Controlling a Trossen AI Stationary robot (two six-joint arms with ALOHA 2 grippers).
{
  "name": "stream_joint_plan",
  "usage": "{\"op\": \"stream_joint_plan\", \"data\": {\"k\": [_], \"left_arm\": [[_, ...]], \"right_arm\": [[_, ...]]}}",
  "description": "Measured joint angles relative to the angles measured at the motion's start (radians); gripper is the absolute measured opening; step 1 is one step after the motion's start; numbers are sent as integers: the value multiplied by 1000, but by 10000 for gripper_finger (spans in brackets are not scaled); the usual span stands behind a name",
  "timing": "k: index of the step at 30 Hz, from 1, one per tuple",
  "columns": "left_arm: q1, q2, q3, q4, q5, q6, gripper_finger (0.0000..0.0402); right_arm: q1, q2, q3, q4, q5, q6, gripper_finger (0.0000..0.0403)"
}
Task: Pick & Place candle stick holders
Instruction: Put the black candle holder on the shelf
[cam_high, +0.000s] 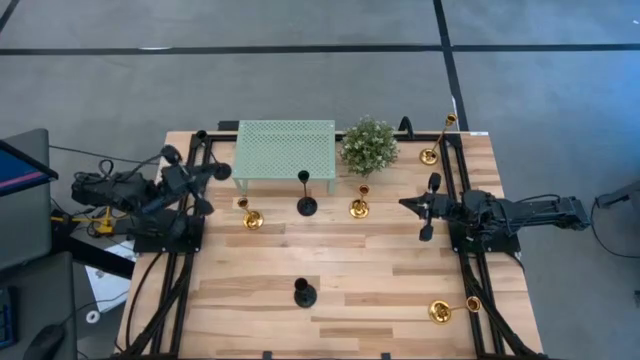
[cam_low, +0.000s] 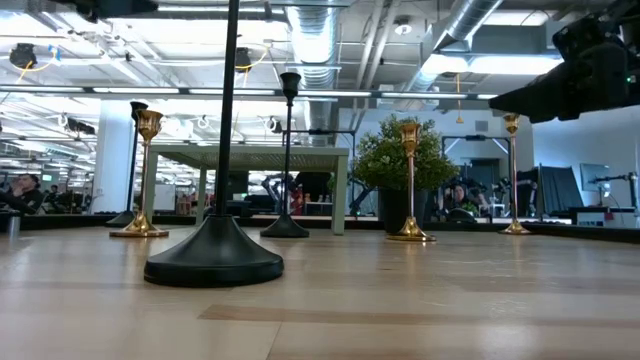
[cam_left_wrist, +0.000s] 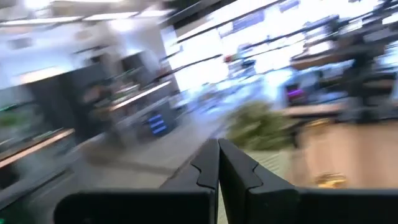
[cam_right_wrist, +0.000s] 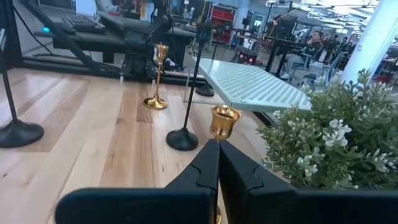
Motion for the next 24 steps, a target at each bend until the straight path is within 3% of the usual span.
{"op": "stream_joint_plan", "data": {"k": [10, 14, 18, 24], "left_arm": [[0, 142, 0, 11, 294, -184, 3], [24, 227, 0, 59, 231, -169, 3], [121, 283, 0, 118, 208, -128, 3], [377, 354, 0, 171, 403, -114, 3]], "right_arm": [[0, 0, 0, 11, 0, 1, 0], [0, 0, 0, 9, 13, 0, 0], [0, 0, 0, 7, 13, 1, 0], [0, 0, 0, 7, 13, 1, 0]]}}
